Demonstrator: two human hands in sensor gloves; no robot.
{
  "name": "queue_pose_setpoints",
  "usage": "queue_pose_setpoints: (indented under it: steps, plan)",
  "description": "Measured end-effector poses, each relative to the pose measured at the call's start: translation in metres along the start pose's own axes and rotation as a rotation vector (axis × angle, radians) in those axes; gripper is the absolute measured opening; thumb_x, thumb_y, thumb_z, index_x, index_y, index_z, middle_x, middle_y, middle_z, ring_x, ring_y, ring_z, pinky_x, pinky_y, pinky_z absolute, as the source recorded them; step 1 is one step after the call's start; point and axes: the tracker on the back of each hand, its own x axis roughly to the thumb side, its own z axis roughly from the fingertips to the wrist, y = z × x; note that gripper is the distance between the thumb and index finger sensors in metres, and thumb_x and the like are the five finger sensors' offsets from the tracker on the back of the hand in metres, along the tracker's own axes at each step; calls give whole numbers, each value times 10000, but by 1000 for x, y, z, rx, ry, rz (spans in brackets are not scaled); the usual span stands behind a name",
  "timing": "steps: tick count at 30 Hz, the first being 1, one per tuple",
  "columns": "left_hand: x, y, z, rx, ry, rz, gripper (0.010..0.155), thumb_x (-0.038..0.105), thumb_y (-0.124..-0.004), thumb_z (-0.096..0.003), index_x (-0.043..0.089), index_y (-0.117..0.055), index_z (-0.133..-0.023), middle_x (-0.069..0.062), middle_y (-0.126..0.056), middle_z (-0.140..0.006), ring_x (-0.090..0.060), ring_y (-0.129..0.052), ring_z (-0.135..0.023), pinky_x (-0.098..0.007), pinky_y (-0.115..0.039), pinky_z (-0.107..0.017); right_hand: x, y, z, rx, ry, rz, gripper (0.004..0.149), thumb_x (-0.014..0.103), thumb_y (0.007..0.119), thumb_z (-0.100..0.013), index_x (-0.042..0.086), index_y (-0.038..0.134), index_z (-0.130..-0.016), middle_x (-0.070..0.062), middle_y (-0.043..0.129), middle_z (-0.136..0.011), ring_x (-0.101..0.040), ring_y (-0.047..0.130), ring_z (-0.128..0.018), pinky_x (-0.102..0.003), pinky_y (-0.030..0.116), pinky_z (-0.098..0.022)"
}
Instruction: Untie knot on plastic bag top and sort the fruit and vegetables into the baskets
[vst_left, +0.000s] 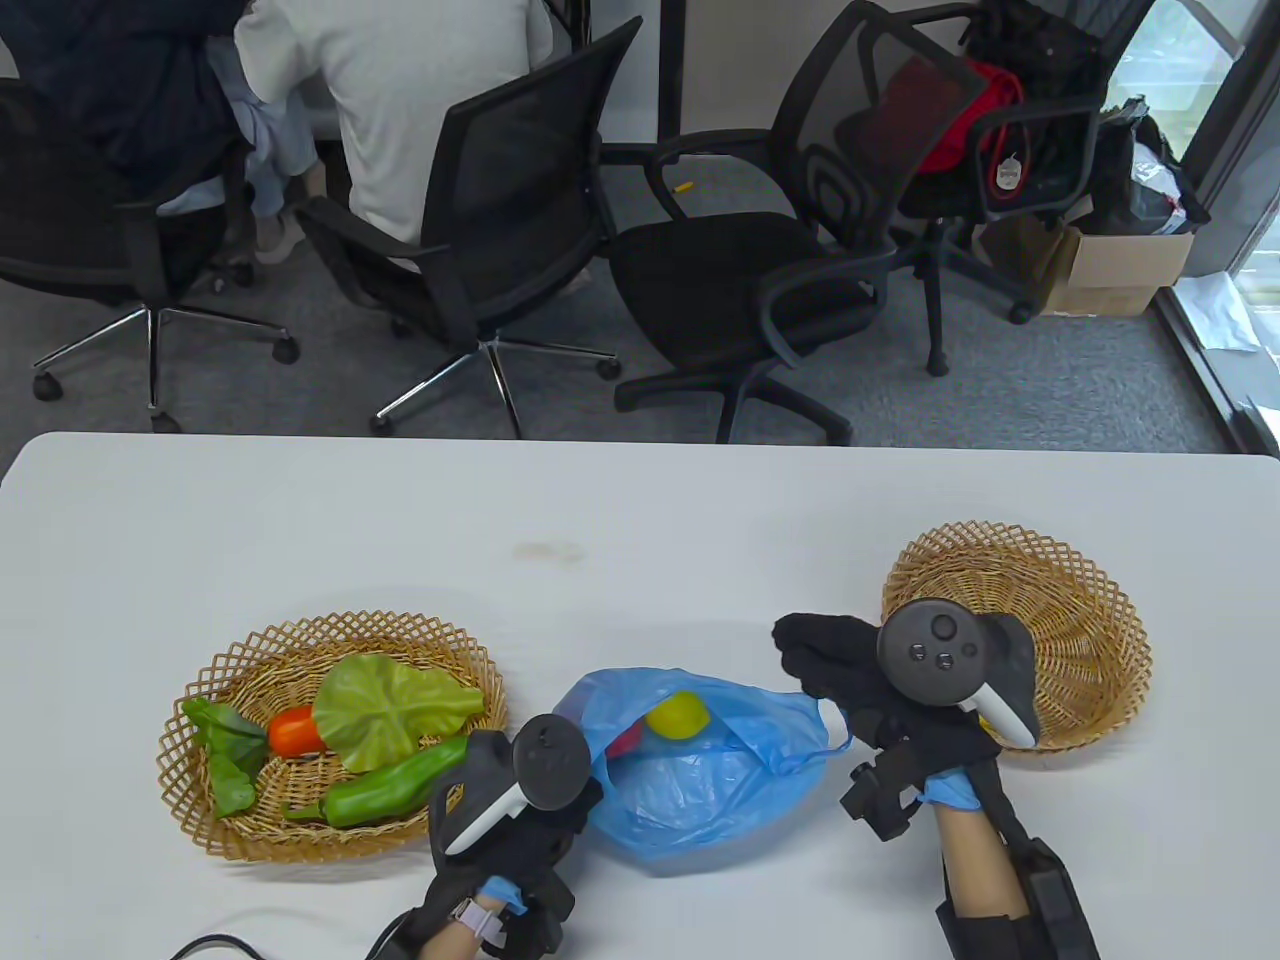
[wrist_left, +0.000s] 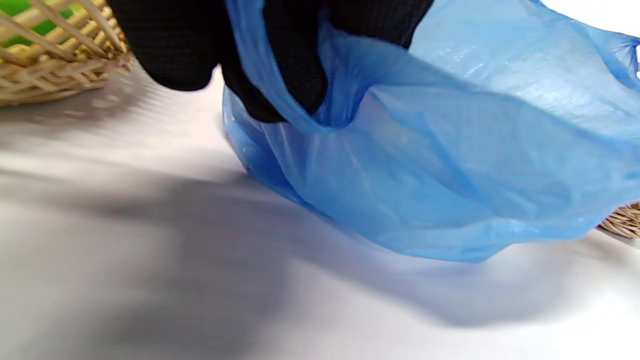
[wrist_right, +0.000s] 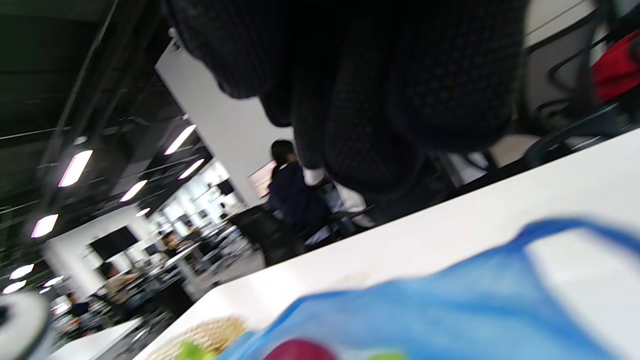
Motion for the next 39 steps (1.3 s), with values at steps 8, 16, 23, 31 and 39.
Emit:
queue_pose_setpoints:
  steps: [8,16,23,31,39]
  plan:
    - [0,0,0,8,3,-8,602,321,-738,-562,39,-596,-1074,-48,-856,-879,-95,-974,-629,-384,-864,-550,24,59,-25,300,10,41,414,191,744,-537,39,809,-916,-225,952,-772,-336,1016,-562,-405,905,-394]
    - [3,-6,-1,10,0,-44,610,320,-759,-550,41,-602,-1069,-31,-862,-859,-76,-972,-607,-373,-869,-541,22,121,-50,476,211,242,450,162,716,-549,3,749,-969,-291,873,-867,-430,947,-662,-483,855,-462]
    - [6,-9,-1,16,-6,-66,598,307,-764,-546,45,-613,-1061,-26,-867,-842,-68,-969,-586,-369,-871,-536,22,148,-66,434,293,428,556,195,713,-560,9,590,-1069,-315,692,-1024,-503,785,-829,-573,732,-578]
    - [9,-12,-2,5,-6,-85,598,304,-765,-545,46,-611,-1062,-28,-866,-841,-69,-967,-587,-371,-869,-538,5,165,-78,475,361,437,676,239,727,-561,40,417,-1128,-306,474,-1129,-541,645,-919,-630,636,-639]
    - [9,-12,-1,9,-2,-84,599,305,-762,-547,43,-608,-1063,-28,-862,-846,-71,-966,-592,-372,-868,-540,-6,178,-82,549,386,473,741,304,758,-544,39,396,-1134,-326,477,-1117,-548,627,-928,-647,613,-648]
